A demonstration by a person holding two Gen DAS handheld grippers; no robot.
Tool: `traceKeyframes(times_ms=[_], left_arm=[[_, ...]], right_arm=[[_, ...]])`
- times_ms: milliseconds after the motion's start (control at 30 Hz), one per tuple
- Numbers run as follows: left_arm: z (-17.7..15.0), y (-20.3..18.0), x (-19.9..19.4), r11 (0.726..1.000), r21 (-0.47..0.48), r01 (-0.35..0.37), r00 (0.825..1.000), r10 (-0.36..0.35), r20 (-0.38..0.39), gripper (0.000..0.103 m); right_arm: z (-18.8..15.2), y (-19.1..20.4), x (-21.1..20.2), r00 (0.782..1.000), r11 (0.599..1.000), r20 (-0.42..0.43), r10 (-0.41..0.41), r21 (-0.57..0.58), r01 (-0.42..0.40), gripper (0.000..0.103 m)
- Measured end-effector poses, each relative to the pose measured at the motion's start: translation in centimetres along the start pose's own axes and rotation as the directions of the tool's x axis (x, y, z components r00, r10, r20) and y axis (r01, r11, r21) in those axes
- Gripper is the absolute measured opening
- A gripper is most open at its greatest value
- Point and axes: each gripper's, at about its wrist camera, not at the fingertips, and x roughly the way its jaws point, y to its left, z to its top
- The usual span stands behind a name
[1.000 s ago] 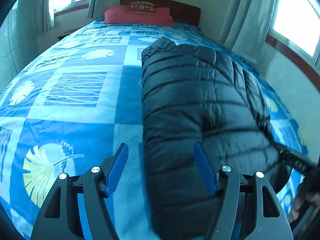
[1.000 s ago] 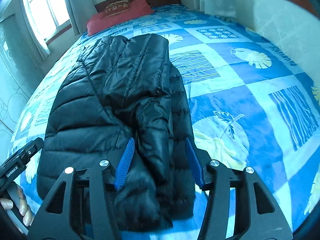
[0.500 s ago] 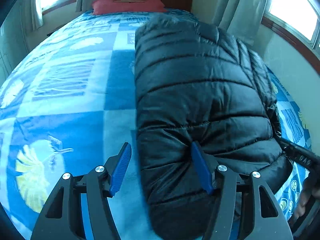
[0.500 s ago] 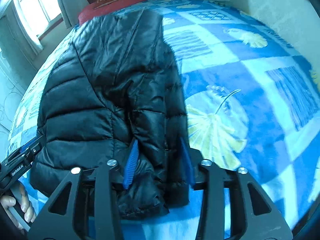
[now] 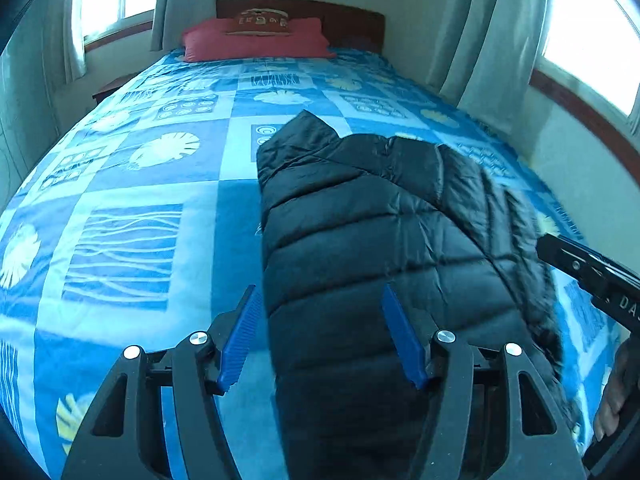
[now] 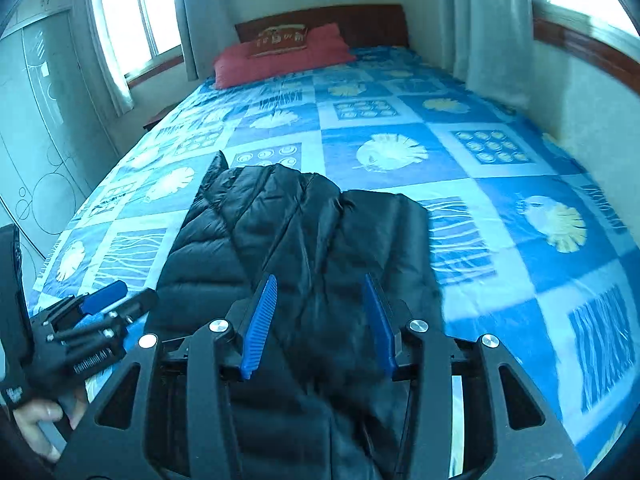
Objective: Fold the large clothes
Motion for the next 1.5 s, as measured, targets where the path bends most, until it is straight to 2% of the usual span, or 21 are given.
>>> traceKeyframes(times_ms=[133,233,400,567,1033,1500], left_arm=[[0.6,-0.5,2.0,0.999,-0.034,-0.012,1.0,0.012,-0.003,0.063],[0.9,-1.2,3.0,0.999,-0.029,-0.014,1.0,0.013,-0.015,0.063],[0.7,-2.1,5.3,0.998,0.013,-0.065,0.997,0.066,-0.051,0.065],[0.5,-1.3,7.0,0.998,-0.028,-0.059,0.995,0.056,-0.086,0.069],[0.0,-1.8,8.6,0.996,-0.022,-0.081,0.994,0.08,-0.072,0.07],[-0.2,-2.0,8.4,0.995,-0.011,-0.098,0.994,0.097,-0.051,0.07]], right_arm=[[-0.2,-0.9,3.0,0.998,0.998,-0.032,-0.055,0.001,0.055,0.044],[-1.0,-2.3,4.8,0.998,0.998,-0.045,-0.052,0.021,0.053,0.044],[-1.9,-3.1,6.9,0.996,0.998,-0.07,-0.055,0.035,0.058,0.045],[-2.6,-2.8,8.3,0.994,0.996,-0.06,-0.092,0.015,0.093,0.045],[-3.6,-3.8,9.7,0.997,0.996,-0.021,-0.072,0.055,0.073,0.045],[-4.1,-3.5,9.6,0.996,0.995,0.005,-0.085,0.047,0.084,0.045]])
